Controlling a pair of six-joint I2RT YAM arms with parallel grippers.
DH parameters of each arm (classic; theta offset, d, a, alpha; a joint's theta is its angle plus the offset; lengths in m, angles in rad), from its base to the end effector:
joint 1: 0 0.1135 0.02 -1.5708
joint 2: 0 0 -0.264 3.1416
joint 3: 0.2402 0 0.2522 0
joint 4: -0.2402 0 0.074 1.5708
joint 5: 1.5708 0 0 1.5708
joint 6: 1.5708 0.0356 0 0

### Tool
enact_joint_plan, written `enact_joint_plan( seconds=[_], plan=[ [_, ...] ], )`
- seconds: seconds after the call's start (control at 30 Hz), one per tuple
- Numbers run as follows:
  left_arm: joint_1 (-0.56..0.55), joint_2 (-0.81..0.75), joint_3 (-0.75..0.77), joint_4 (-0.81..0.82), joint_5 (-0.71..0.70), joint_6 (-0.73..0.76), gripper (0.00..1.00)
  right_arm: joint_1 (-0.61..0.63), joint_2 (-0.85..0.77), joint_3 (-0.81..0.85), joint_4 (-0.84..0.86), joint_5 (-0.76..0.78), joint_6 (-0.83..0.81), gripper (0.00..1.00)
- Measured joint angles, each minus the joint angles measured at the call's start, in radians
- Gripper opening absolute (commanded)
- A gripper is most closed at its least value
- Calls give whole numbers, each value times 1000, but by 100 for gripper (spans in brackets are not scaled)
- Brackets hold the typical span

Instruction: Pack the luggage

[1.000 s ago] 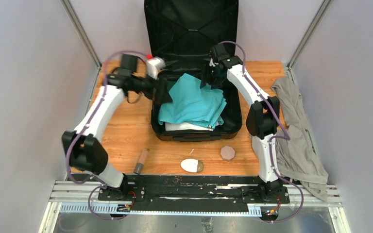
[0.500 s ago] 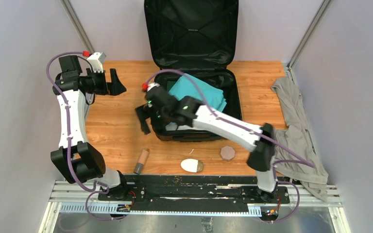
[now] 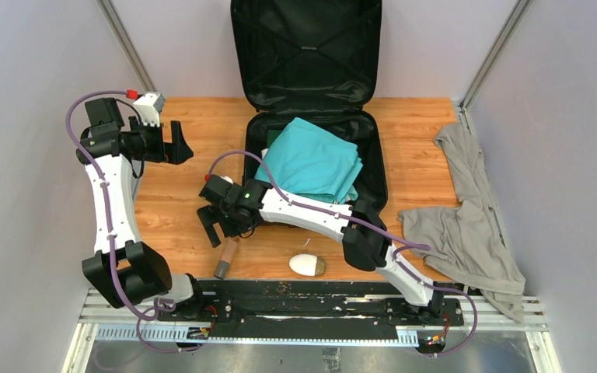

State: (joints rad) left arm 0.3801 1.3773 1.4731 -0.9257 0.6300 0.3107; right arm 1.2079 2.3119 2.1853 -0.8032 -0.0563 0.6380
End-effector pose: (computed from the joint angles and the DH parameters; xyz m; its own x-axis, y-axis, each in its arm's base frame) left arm 0.2647 0.0832 0.3799 -0.6311 0.0139 -0.7755 0.2756 0.9386 -0.2075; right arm 0.1807 0.4815 0.2490 -0.7916 -0.4095 -0.4535 -0.5899 0.7057 0.3924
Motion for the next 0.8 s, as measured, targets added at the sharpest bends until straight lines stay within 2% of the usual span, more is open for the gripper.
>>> enact_joint_plan(
  seconds=[0.5, 0.67, 0.8],
  plan=[
    [17, -13, -4, -16, -47, 50, 100, 44, 119, 51, -31, 2, 87, 98],
    [18, -29, -38, -28, -59, 74, 100, 61, 162, 85, -37, 11, 116, 93],
    [23, -56, -42, -42, -71, 100, 100, 67, 200, 141, -41, 19, 129, 81]
  ],
)
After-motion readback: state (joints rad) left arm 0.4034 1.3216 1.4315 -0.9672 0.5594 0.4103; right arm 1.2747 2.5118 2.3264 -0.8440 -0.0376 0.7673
